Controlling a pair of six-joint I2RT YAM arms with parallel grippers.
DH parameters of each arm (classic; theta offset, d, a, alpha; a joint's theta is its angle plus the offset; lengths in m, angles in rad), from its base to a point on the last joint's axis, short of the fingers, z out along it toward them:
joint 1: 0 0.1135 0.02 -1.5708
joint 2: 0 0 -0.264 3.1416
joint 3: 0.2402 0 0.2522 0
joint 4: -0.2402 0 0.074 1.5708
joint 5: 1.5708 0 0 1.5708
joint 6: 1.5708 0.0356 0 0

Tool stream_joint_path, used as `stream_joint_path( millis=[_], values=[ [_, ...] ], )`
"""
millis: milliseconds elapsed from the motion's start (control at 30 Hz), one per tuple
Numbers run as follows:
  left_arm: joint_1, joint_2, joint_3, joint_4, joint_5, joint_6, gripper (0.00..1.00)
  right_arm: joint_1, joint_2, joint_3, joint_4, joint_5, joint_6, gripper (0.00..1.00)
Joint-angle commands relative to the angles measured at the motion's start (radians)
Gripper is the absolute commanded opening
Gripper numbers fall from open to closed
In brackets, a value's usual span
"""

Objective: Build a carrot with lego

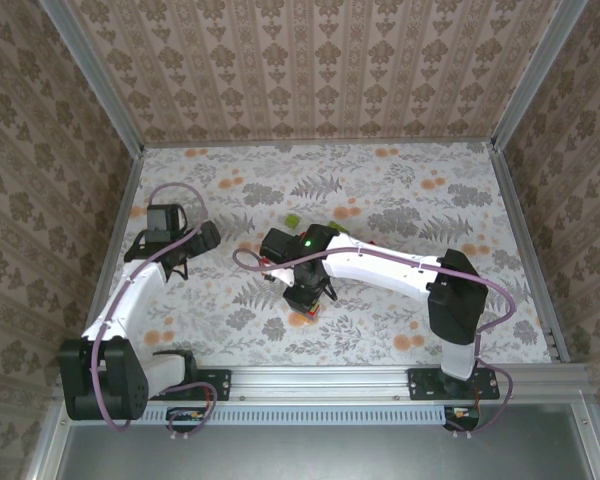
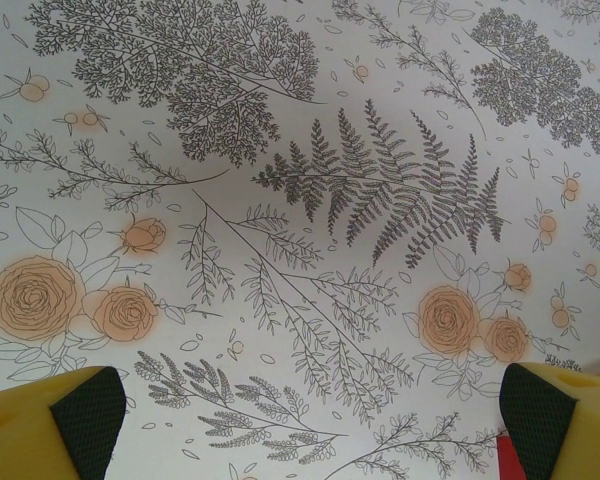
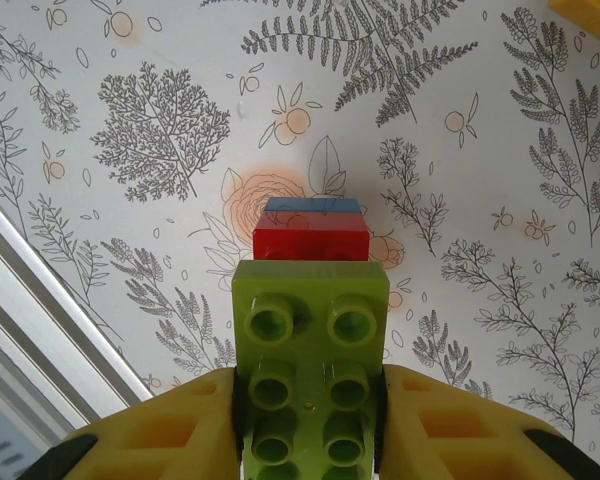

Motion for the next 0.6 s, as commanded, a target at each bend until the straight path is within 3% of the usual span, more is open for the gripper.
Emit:
stream_joint_path(
  millis=[0, 333, 567],
  values=[
    [-0.006, 0.003, 0.026, -0.008, -0.007, 0.022, 1.00, 0.014, 0.067, -0.058, -0.078, 0.030, -0.008, 0.34],
    [-0.008, 0.004, 0.026, -0.006, -0.010, 0.022, 1.00, 0.022, 0.093, -0.114, -0.039, 0.020, 0.001, 0.33],
    [-0.008, 0.006, 0.028, -0.010, -0.012, 0.025, 1.00, 0.022, 0.056, -0.033, -0.056, 0.042, -0.014, 0.32]
  ],
)
